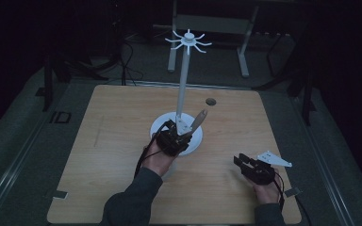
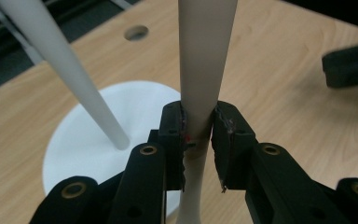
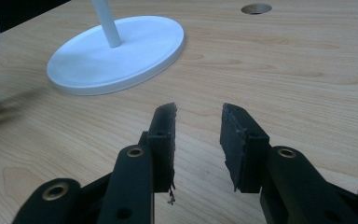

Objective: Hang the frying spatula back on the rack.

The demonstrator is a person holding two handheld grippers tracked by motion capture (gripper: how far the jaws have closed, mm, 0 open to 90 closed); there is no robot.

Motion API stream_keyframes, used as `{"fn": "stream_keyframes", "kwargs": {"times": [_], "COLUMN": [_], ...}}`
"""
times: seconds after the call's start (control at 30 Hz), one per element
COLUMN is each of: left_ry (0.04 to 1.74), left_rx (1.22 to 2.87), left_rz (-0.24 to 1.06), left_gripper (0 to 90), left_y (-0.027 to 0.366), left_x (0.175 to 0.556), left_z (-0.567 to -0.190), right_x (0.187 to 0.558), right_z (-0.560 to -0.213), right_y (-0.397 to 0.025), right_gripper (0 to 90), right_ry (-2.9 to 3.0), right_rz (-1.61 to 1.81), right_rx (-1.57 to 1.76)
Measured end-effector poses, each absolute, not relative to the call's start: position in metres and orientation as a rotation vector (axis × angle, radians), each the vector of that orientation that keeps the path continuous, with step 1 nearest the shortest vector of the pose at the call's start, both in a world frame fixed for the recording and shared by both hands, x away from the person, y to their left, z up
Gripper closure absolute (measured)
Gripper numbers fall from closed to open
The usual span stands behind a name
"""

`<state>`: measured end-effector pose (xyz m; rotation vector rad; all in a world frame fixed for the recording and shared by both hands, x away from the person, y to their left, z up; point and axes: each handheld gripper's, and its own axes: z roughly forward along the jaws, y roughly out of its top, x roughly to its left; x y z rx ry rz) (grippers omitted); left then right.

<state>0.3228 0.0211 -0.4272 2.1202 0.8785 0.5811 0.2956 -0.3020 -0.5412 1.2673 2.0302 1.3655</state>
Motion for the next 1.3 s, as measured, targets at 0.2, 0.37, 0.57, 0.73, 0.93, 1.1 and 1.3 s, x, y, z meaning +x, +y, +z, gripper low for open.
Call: {"fn": "stream_keyframes", "kwargs": {"times": [0.2, 0.37, 0.57, 0.73, 0.93, 1.1, 1.3], "left_ry": [0.951, 0.984, 0.98, 0.978, 0.981, 0.983, 0.984], "left_rx": [1.997, 1.938, 1.901, 1.885, 1.856, 1.828, 1.823], "left_rz": [0.627, 0.678, 0.727, 0.752, 0.758, 0.768, 0.779], "left_gripper": [74.7, 74.8, 74.9, 75.0, 75.1, 75.1, 75.1], "left_y": [0.029, 0.032, 0.033, 0.034, 0.036, 0.039, 0.04], "left_x": [0.322, 0.319, 0.316, 0.314, 0.314, 0.314, 0.315], "left_z": [-0.419, -0.416, -0.413, -0.411, -0.407, -0.4, -0.393], "right_x": [0.296, 0.296, 0.296, 0.296, 0.296, 0.296, 0.296], "right_z": [-0.541, -0.541, -0.541, -0.541, -0.542, -0.542, -0.542], "right_y": [-0.303, -0.302, -0.302, -0.302, -0.302, -0.302, -0.301], "right_gripper": [65.5, 65.5, 65.5, 65.5, 65.5, 65.5, 65.5], "right_ry": [2.028, 2.03, 2.031, 2.031, 2.034, 2.035, 2.038], "right_rz": [1.366, 1.365, 1.363, 1.364, 1.364, 1.362, 1.362], "right_rx": [1.268, 1.267, 1.266, 1.265, 1.267, 1.264, 1.264]}}
